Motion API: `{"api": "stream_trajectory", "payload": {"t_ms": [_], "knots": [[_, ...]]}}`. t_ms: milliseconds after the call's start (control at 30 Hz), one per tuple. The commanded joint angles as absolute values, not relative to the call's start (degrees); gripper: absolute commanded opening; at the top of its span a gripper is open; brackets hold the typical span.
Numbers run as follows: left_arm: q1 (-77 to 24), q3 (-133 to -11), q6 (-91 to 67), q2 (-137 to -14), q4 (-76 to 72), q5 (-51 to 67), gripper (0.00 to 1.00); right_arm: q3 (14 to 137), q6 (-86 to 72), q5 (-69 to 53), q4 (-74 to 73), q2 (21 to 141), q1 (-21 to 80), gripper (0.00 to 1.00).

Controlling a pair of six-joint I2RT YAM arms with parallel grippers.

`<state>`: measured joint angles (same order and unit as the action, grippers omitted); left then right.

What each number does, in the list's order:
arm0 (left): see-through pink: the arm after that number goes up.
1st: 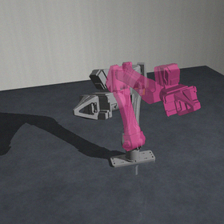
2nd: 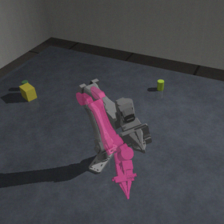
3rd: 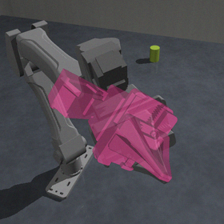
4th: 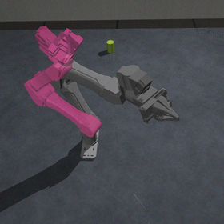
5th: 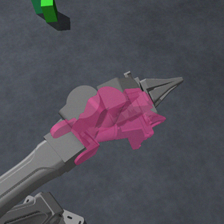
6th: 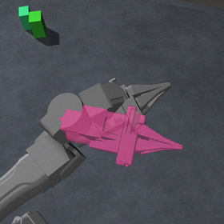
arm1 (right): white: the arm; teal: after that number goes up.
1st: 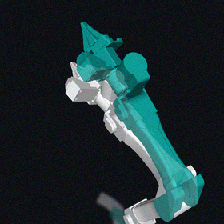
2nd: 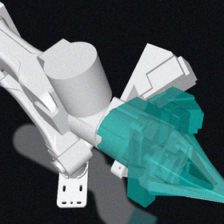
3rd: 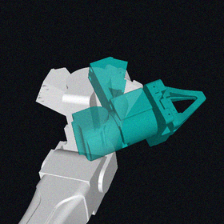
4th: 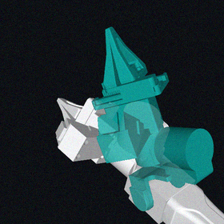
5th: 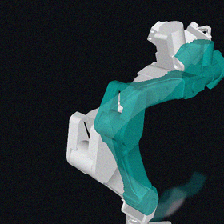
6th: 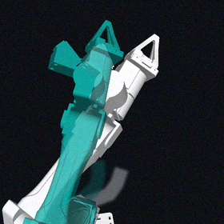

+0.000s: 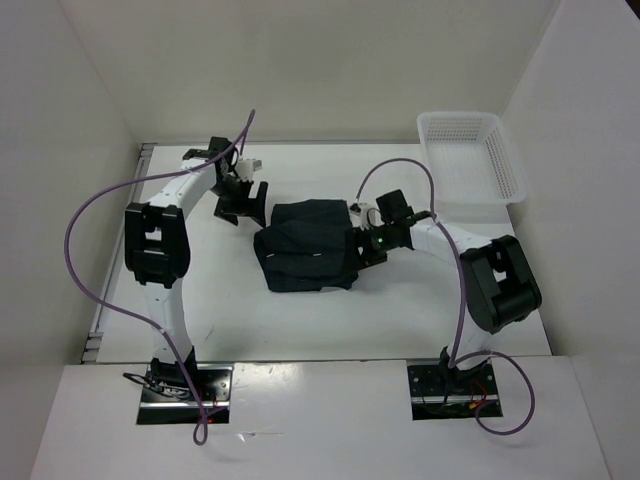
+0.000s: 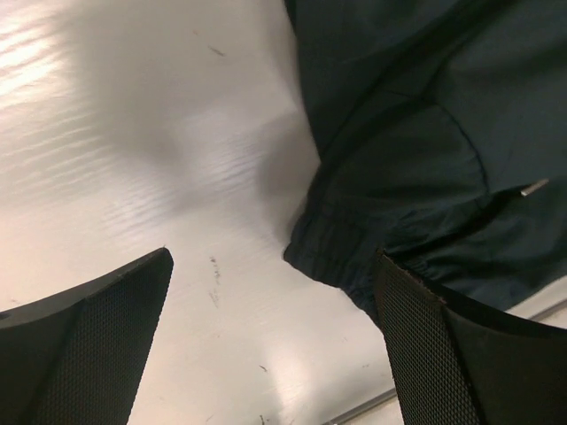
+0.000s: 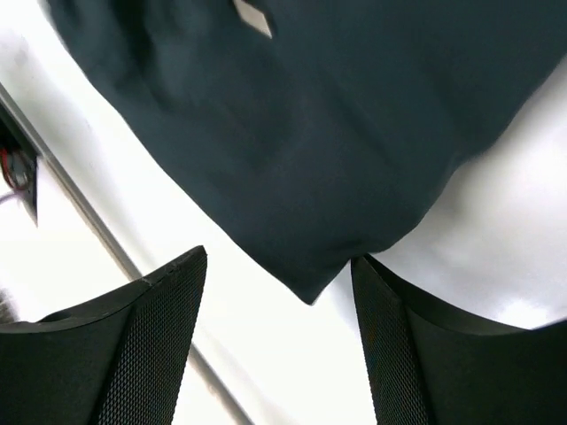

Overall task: Fold and stack the shorts
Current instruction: Fold the shorts

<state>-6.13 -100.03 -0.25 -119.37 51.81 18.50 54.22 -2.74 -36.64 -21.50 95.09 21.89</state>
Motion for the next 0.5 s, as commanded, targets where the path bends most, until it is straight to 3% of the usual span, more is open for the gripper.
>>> {"api": "stream_trajectory", "payload": {"t_ms": [0,233,467], "knots": [[-8.3,-100.4,0.0,-118.4,54.0,22.6,1.00,64.1,1.0,-35.8,-21.2,95.2,21.5,0.72],[-9.6,-101.0,0.0,-121.6,56.4,23.8,1.00,80.7,-1.2,-30.4,-15.9,105.6,18.6,0.69],[-10.6,-99.2,0.0,-124.0,57.0,21.1,0.96,86.7,-1.8,-22.8,-13.4,115.7,18.6,0.69]]}}
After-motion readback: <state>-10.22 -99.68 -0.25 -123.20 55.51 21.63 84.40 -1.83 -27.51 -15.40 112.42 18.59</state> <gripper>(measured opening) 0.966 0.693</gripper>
